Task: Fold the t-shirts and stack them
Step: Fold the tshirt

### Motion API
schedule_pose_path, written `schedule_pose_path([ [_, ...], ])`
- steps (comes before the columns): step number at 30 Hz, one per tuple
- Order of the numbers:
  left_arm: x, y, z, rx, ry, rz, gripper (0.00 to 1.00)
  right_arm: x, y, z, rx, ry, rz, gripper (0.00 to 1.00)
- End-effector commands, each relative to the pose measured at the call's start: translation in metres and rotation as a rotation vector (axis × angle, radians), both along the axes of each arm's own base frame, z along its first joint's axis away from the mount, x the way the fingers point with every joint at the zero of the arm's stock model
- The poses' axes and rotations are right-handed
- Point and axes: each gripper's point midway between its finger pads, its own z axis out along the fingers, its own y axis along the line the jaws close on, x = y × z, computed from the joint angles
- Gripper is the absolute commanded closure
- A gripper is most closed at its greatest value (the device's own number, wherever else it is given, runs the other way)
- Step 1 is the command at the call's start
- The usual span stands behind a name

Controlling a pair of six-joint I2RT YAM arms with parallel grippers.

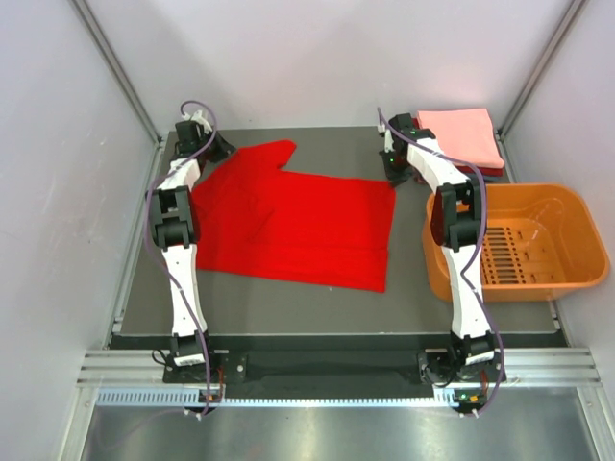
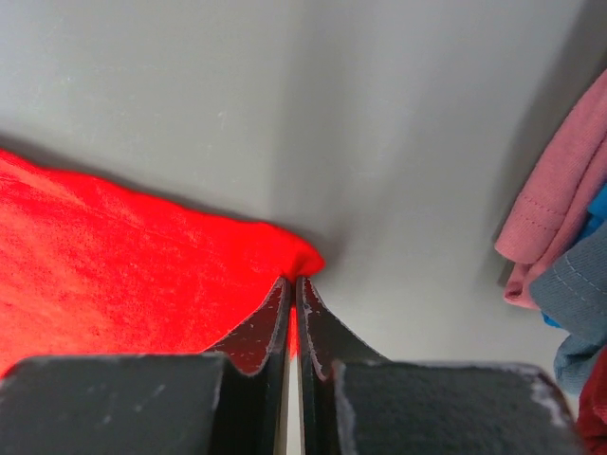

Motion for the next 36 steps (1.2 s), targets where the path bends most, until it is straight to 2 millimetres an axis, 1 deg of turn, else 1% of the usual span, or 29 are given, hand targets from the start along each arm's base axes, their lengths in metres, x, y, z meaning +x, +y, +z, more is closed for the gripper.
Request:
schedule_pose_path([
  [1, 0.012, 0.002, 0.044, -0.001, -0.131, -0.015, 1.00, 0.015, -0.009, 0.033, -0.008, -0.101, -0.011, 1.00],
  [3, 0.012, 0.001, 0.047, -0.004, -0.135, -0.021, 1.00, 0.015, -0.007, 0.040, -0.004, -0.114, -0.007, 1.00],
  [4, 0.012, 0.001, 0.047, -0.003, -0.135, -0.019, 1.00, 0.016, -0.008, 0.047, -0.006, -0.129, -0.012, 1.00],
  [5, 0.012, 0.003, 0.049, -0.001, -0.138, -0.014, 1.00, 0.016, -0.008, 0.050, -0.006, -0.138, -0.011, 1.00],
  [8, 0.015, 0.012, 0.047, 0.029, -0.137, 0.022, 1.00, 0.017, -0.008, 0.059, -0.005, -0.156, -0.011, 1.00],
  [10, 0.015, 0.022, 0.039, 0.067, -0.114, 0.063, 1.00, 0.016, -0.008, 0.062, -0.005, -0.159, -0.013, 1.00],
  [11, 0.013, 0.029, 0.031, 0.100, -0.081, 0.085, 0.91, 0.014, -0.007, 0.061, -0.006, -0.153, -0.014, 1.00],
  [12, 0.011, 0.033, 0.027, 0.124, -0.065, 0.105, 0.84, 0.014, -0.006, 0.062, -0.005, -0.154, -0.014, 1.00],
  [13, 0.007, 0.041, 0.018, 0.147, -0.024, 0.129, 0.78, 0.014, -0.006, 0.064, -0.005, -0.159, -0.013, 1.00],
  [14, 0.005, 0.042, 0.018, 0.173, -0.020, 0.122, 0.71, 0.013, -0.006, 0.064, -0.009, -0.158, -0.012, 1.00],
  [16, -0.002, 0.043, 0.011, 0.190, 0.013, 0.116, 0.68, 0.013, -0.004, 0.067, -0.009, -0.164, -0.009, 1.00],
  [18, -0.007, 0.042, 0.010, 0.201, 0.024, 0.103, 0.66, 0.015, -0.002, 0.070, -0.004, -0.174, -0.007, 1.00],
  [20, -0.012, 0.042, 0.003, 0.205, 0.040, 0.099, 0.63, 0.016, -0.001, 0.072, -0.003, -0.180, -0.004, 1.00],
  [22, -0.012, 0.036, 0.001, 0.194, 0.034, 0.073, 0.60, 0.016, -0.001, 0.070, -0.005, -0.176, -0.001, 1.00],
  [23, -0.013, 0.028, -0.003, 0.177, 0.031, 0.036, 0.60, 0.014, -0.001, 0.069, -0.005, -0.171, -0.002, 1.00],
  [25, -0.009, 0.020, -0.003, 0.166, 0.001, 0.014, 0.59, 0.013, 0.000, 0.069, -0.004, -0.170, 0.002, 1.00],
  [26, -0.008, 0.014, -0.010, 0.157, 0.002, 0.005, 0.59, 0.013, 0.001, 0.068, -0.003, -0.166, 0.003, 1.00],
  [28, -0.003, 0.007, -0.010, 0.135, -0.026, -0.014, 0.59, 0.012, 0.004, 0.068, -0.002, -0.166, 0.007, 1.00],
  [29, 0.000, 0.004, -0.014, 0.118, -0.025, -0.014, 0.59, 0.012, 0.004, 0.069, -0.002, -0.168, 0.009, 1.00],
  [32, 0.007, 0.000, -0.016, 0.082, -0.036, -0.016, 0.59, 0.011, 0.009, 0.072, 0.001, -0.172, 0.017, 1.00],
  [34, 0.007, -0.002, -0.018, 0.064, -0.037, -0.018, 0.58, 0.010, 0.010, 0.073, -0.003, -0.174, 0.021, 1.00],
  [36, 0.011, -0.006, -0.016, 0.044, -0.063, -0.023, 0.58, 0.011, 0.011, 0.074, -0.007, -0.179, 0.025, 1.00],
])
